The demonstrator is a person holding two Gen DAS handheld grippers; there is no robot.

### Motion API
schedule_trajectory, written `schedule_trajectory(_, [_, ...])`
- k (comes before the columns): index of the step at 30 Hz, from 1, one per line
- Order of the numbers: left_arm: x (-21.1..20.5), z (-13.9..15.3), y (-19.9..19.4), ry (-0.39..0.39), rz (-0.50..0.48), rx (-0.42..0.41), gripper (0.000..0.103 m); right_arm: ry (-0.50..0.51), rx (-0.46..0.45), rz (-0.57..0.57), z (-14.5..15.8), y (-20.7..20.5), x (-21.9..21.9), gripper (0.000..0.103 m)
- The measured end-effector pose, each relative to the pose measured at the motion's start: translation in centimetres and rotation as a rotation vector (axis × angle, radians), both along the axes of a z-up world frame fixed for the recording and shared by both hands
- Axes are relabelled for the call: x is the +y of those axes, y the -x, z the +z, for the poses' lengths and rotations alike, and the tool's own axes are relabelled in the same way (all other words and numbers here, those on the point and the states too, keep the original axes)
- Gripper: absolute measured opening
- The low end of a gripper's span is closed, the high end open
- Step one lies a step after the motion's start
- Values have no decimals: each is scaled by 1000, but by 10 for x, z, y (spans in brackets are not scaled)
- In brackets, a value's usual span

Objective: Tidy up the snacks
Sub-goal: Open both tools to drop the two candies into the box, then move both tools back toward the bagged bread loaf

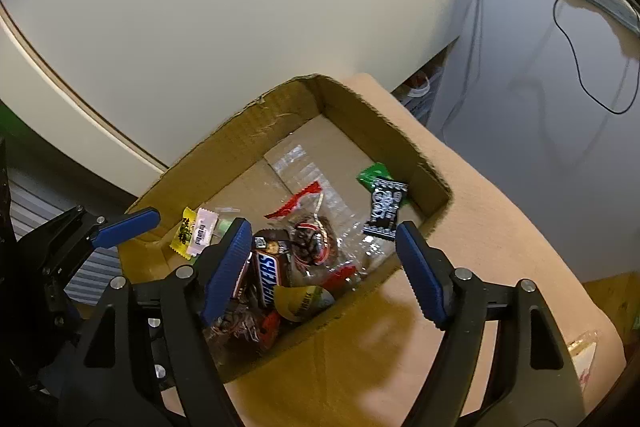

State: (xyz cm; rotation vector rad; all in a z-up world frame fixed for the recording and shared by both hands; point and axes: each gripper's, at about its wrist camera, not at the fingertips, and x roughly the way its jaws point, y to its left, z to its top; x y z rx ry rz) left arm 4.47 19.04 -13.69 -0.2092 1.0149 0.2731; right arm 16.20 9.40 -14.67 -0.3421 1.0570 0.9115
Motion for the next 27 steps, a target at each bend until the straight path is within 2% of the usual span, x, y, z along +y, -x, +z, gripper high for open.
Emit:
schedule_trajectory(3, [-3,2,0,-1,3,0,69,-8,0,-14,3,-1,-8,80])
schedule_trajectory(12, [-17,7,-6,10,-18,-13,70,-24,6,-57,9,-7,-36,81])
schedule_trajectory(21, [-47,11,-20,46,-85,-21,70,-46,20,-122,12,-13,-78,81])
schedule_trajectory(27, [-77,7,-32,61,-148,-14,70,-47,30,-198,8,-19,-122,81])
